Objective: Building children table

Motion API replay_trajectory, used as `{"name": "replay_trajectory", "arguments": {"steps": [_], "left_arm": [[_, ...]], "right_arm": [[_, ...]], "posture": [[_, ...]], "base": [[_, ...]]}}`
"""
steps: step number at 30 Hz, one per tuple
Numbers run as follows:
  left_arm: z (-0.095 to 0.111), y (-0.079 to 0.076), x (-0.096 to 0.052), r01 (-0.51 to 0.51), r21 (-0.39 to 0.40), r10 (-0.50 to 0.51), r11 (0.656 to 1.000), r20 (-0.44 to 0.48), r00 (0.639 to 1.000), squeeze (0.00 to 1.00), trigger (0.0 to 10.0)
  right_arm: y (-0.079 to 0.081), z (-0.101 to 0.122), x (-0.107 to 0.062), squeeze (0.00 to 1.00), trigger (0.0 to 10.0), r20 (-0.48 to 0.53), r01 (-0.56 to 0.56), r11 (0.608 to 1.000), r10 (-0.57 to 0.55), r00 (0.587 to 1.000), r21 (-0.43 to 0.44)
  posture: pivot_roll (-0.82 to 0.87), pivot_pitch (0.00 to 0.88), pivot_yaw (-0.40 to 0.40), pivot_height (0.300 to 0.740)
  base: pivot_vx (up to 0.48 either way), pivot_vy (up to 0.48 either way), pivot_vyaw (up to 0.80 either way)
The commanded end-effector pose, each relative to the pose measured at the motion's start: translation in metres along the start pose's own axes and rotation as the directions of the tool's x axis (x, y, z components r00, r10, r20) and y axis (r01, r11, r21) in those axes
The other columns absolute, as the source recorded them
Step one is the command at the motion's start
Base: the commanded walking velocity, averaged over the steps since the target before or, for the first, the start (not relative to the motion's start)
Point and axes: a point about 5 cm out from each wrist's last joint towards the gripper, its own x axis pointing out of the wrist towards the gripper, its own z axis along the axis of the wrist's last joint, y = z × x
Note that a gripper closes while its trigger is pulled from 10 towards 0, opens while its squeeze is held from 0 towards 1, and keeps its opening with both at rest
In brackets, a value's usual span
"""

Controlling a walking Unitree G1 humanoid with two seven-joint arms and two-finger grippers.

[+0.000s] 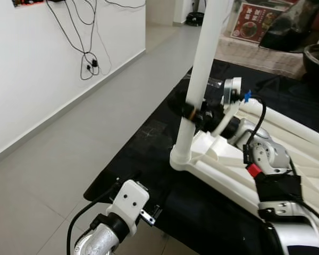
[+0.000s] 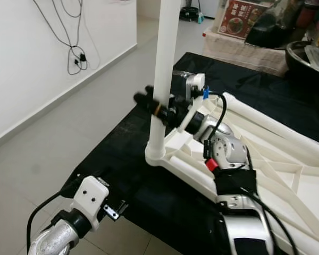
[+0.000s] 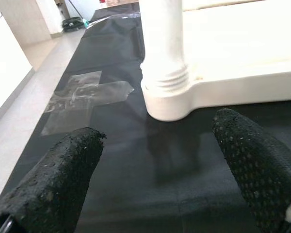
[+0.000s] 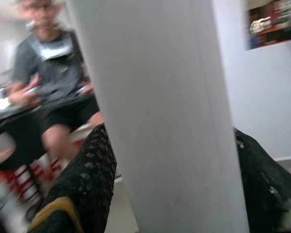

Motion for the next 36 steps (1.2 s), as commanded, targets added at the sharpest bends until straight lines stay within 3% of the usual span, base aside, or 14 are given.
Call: {"name": "replay_trajectory", "arguments": {"steps": [1, 2, 3, 12, 16, 17, 18, 20, 25, 29, 30, 32, 33, 36], "left_arm": [[-0.003, -0.002, -0.002, 0.002, -0.001, -0.002, 1.000, -0.013, 1.000, 0.00, 10.0], [-0.003, -0.002, -0.002, 0.002, -0.001, -0.002, 1.000, -0.013, 1.000, 0.00, 10.0], [-0.003, -0.002, -0.002, 0.002, -0.001, -0.002, 1.000, -0.013, 1.000, 0.00, 10.0], [-0.003, -0.002, -0.002, 0.005, 0.000, -0.005, 1.000, -0.015, 1.000, 0.00, 10.0], [-0.004, -0.001, -0.002, 0.007, 0.000, -0.007, 1.000, -0.016, 1.000, 0.00, 10.0], [-0.004, -0.002, -0.001, 0.008, 0.001, -0.008, 1.000, -0.016, 1.000, 0.00, 10.0], [-0.004, -0.002, -0.001, 0.008, 0.001, -0.008, 1.000, -0.016, 1.000, 0.00, 10.0], [-0.003, -0.002, -0.001, 0.008, 0.001, -0.008, 1.000, -0.015, 1.000, 0.00, 10.0], [-0.003, -0.001, -0.001, 0.009, 0.001, -0.009, 1.000, -0.014, 1.000, 0.00, 10.0], [-0.003, -0.001, -0.001, 0.009, 0.000, -0.009, 1.000, -0.015, 1.000, 0.00, 10.0], [-0.003, -0.002, -0.001, 0.009, 0.000, -0.009, 1.000, -0.015, 1.000, 0.00, 10.0], [-0.003, -0.002, -0.001, 0.008, -0.001, -0.008, 1.000, -0.015, 1.000, 0.00, 10.0], [-0.003, -0.002, -0.001, 0.007, -0.001, -0.007, 1.000, -0.015, 1.000, 0.00, 10.0], [-0.003, -0.001, 0.000, 0.003, -0.001, -0.003, 1.000, -0.015, 1.000, 0.00, 10.0]], "right_arm": [[-0.001, -0.020, 0.008, 0.00, 9.5, -0.099, -0.010, 1.000, 0.008, 0.995, -0.017], [-0.001, -0.020, 0.008, 0.00, 9.5, -0.099, -0.010, 1.000, 0.008, 0.995, -0.017], [-0.009, -0.025, 0.014, 0.00, 0.0, -0.120, 0.088, 0.994, -0.095, 0.988, -0.061], [-0.032, -0.014, 0.021, 0.00, 0.0, 0.043, 0.492, 0.864, -0.491, 0.870, -0.108], [-0.042, -0.013, 0.012, 0.00, 0.0, 0.072, 0.711, 0.689, -0.709, 0.701, -0.136], [-0.052, -0.018, -0.007, 0.00, 0.0, 0.070, 0.871, 0.459, -0.877, 0.476, -0.176], [-0.052, -0.018, -0.007, 0.00, 0.0, 0.070, 0.871, 0.459, -0.877, 0.476, -0.176], [-0.058, -0.020, -0.036, 0.00, 0.0, 0.079, 0.968, 0.174, -0.978, 0.191, -0.182], [-0.049, -0.024, -0.054, 0.00, 0.0, 0.109, 0.986, -0.077, -0.992, -0.061, -0.148], [-0.037, -0.025, -0.033, 0.00, 0.0, 0.132, 0.993, -0.031, -0.991, -0.015, -0.113], [-0.036, -0.023, -0.027, 0.00, 10.0, 0.158, 0.993, 0.005, -0.987, 0.023, -0.115], [-0.035, -0.021, -0.024, 0.00, 10.0, 0.176, 0.992, 0.027, -0.983, 0.048, -0.120], [-0.034, -0.017, -0.011, 0.90, 10.0, 0.196, 0.986, 0.144, -0.968, 0.158, -0.085], [-0.034, -0.005, 0.013, 1.00, 10.0, 0.234, 0.906, 0.424, -0.881, 0.412, 0.001]], "posture": [[0.14, 0.055, -0.059, 0.740], [0.14, 0.055, -0.059, 0.740], [0.14, 0.054, -0.055, 0.740], [0.14, 0.058, -0.055, 0.740], [0.14, 0.061, -0.054, 0.740], [0.14, 0.066, -0.052, 0.740], [0.14, 0.066, -0.052, 0.740], [0.14, 0.069, -0.056, 0.740], [0.13, 0.073, -0.055, 0.740], [0.13, 0.077, -0.054, 0.740], [0.13, 0.079, -0.053, 0.740], [0.13, 0.079, -0.053, 0.740], [0.13, 0.079, -0.057, 0.740], [0.13, 0.082, -0.054, 0.740]], "base": [[0.000, 0.000, 0.00], [0.000, 0.000, 0.00], [0.000, 0.000, 0.00], [0.000, 0.000, 0.00], [0.000, 0.000, 0.00], [0.000, 0.000, 0.00], [0.000, 0.000, 0.00], [0.000, 0.000, 0.00], [0.000, 0.000, 0.00], [0.000, 0.000, 0.00], [0.000, 0.000, 0.00], [0.000, 0.000, 0.00], [0.000, 0.000, 0.00], [0.000, 0.000, 0.00]]}}
